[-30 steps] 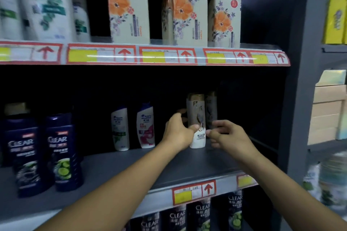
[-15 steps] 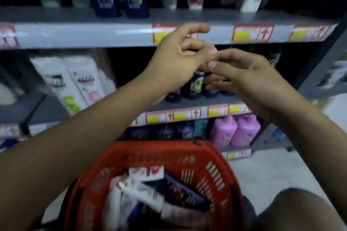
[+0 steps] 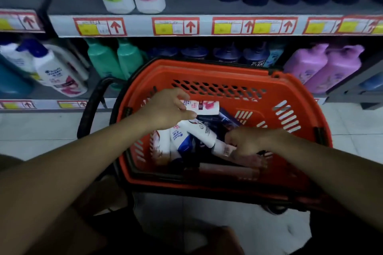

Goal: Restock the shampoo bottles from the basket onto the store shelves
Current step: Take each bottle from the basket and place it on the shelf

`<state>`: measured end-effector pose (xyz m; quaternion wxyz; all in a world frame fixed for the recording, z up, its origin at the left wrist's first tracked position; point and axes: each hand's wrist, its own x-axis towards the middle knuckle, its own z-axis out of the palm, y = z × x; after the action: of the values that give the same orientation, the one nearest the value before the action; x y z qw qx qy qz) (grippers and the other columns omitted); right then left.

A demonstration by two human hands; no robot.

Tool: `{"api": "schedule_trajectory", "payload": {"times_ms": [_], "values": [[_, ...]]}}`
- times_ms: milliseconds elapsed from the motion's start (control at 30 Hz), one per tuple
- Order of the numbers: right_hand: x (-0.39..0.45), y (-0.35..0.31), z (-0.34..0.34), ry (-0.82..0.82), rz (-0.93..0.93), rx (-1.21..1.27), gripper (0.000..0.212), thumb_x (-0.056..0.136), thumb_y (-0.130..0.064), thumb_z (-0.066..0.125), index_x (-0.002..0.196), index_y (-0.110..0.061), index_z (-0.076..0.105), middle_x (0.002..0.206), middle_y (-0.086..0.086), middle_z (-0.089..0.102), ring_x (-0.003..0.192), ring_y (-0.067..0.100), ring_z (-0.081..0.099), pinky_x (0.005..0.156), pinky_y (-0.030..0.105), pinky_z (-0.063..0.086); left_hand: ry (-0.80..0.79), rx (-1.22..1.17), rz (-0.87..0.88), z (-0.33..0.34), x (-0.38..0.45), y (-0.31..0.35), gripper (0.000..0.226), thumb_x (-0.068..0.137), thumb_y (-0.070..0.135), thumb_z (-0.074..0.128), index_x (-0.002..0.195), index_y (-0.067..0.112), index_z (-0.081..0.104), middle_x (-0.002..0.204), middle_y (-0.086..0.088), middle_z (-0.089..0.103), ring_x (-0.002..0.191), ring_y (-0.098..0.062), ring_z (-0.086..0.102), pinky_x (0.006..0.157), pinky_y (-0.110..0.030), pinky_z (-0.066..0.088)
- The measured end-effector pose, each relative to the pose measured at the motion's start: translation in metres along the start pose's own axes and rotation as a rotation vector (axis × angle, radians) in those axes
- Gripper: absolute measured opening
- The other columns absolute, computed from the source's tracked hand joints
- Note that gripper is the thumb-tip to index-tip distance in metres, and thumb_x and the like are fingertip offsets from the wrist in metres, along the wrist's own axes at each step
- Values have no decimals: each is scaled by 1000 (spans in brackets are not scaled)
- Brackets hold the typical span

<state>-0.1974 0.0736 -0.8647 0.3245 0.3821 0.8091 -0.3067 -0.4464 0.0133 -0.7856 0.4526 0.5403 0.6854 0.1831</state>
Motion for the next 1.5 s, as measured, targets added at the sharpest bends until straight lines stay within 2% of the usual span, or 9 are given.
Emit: {"api": "schedule_trajectory", "payload": {"times_ms": [333,467,600,767,900,1067,1300,1433,1500], "values": [[28,28,52,19,170,-83,60,77,-39,82,128,-20,56,129,3,64,114,23,62,90,31,50,-54,146,20,8,13,-20,50,83,31,81,127,23,58,113,1,66,92,-15,64,68,-19,45],[25,31,45,144,159,104,19,87,-39,62,101,-27,64,115,-1,65,108,24,59,84,33,46,-87,150,43,11,16,-18,51,83,32,80,129,25,58,115,2,64,93,-15,66,69,-21,49],[8,25,29,209,85,316,29,81,-45,74,90,-25,56,88,-4,65,83,21,64,69,34,48,-140,166,61,18,16,-14,51,83,34,80,127,27,58,115,3,65,97,-18,67,80,-30,53],[-34,-1,-39,416,44,1095,33,81,-17,83,108,-14,65,99,5,78,86,21,76,64,30,58,-205,64,87,28,13,-2,56,80,39,82,129,27,57,112,5,70,101,-12,66,93,-34,54],[-63,-31,-76,552,-191,1830,27,91,-9,69,117,-2,65,104,14,76,93,26,75,86,38,62,-274,-277,85,30,16,10,62,74,29,88,127,27,56,112,-1,74,100,-21,73,89,-48,60],[-82,-56,-82,560,-352,2315,30,94,-13,67,122,-3,62,112,16,75,107,26,73,106,39,51,-100,-807,149,13,13,46,48,87,7,73,132,10,58,118,-15,73,105,-32,72,94,-44,58],[-130,-52,-65,723,-223,2232,45,88,-23,70,129,-5,63,121,21,72,108,33,73,98,45,56,22,-923,320,-25,-1,90,38,94,5,63,131,9,61,125,-19,67,116,-32,67,91,-45,59],[-183,-38,-78,1170,67,1564,77,69,-34,86,139,-34,52,134,-5,62,119,19,63,100,44,51,75,-757,455,-51,-24,138,37,92,9,65,128,15,64,117,-19,70,106,-30,71,87,-45,60],[-211,-37,-104,1249,1,1255,71,63,-41,87,128,-48,59,127,-19,62,118,11,59,93,35,49,44,-692,528,-58,-35,175,41,86,15,67,126,17,64,107,-16,76,98,-31,74,87,-46,60]]}}
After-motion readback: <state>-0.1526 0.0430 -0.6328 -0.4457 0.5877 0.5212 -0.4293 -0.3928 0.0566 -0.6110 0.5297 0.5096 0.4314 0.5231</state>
